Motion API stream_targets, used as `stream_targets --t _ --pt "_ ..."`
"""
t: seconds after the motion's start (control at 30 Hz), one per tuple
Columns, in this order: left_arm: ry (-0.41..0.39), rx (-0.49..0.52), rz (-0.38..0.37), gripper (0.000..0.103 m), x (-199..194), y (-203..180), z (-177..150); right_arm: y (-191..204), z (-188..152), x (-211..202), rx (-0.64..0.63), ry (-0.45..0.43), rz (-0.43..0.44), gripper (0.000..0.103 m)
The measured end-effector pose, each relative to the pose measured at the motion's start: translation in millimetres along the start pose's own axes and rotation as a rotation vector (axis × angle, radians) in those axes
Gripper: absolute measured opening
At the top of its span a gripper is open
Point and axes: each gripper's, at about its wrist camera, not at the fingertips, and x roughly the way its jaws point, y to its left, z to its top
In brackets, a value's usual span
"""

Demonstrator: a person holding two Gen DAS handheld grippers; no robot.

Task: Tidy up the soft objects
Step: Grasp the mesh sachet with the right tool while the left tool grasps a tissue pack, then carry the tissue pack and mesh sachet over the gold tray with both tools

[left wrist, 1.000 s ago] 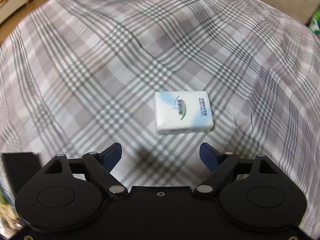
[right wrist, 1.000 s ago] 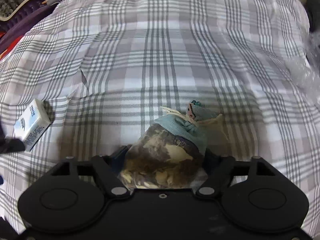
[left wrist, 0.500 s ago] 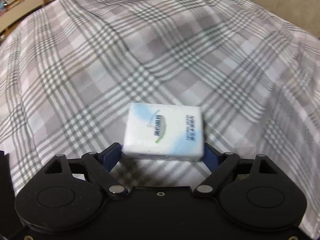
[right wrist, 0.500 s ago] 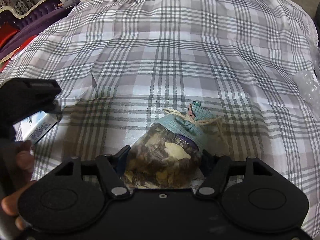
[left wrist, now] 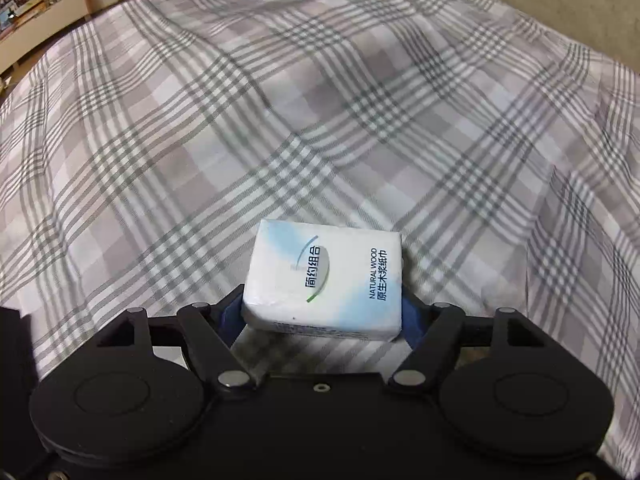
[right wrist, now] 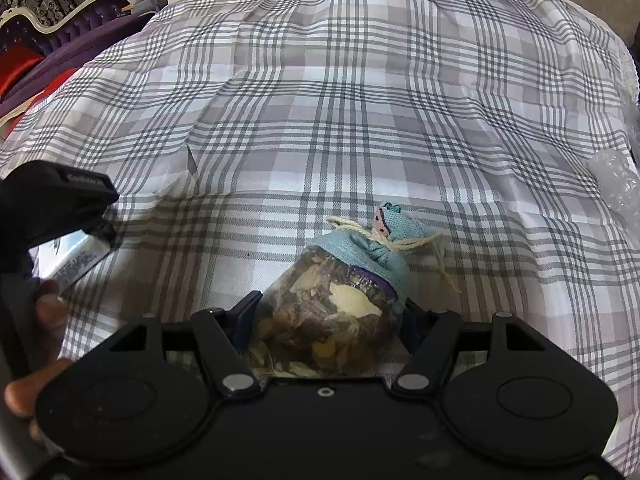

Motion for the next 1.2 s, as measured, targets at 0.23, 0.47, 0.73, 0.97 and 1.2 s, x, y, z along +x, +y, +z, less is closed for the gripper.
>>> stream_targets --t 0.23,0.47,0.73,0.97,1.2 --pt "0.062 0.056 -0.028 0.069 -44.4 24.4 -14.4 -1.0 2.0 -2.9 -0.013 0.003 0.016 0.063" --pt "0.136 0.094 -0.075 0.069 -96.3 61.5 -37.9 -14.9 6.6 -6.6 0.035 0.034 0.073 0.057" --pt "0.151 0.112 -0.115 0.069 -154.6 119.3 -77.8 -35.3 15.5 -12.7 0.111 0.075 0.154 0.055" --pt "0.175 0.12 -0.079 0.07 -181.8 167.8 -111.7 -64.7 10.6 -45.5 0.069 0.031 0.091 0.053" --pt "0.202 0.065 -0.079 0.07 -190.9 218.8 -148.4 -101.6 12.2 -84.6 0.055 -0.021 0.031 0.052"
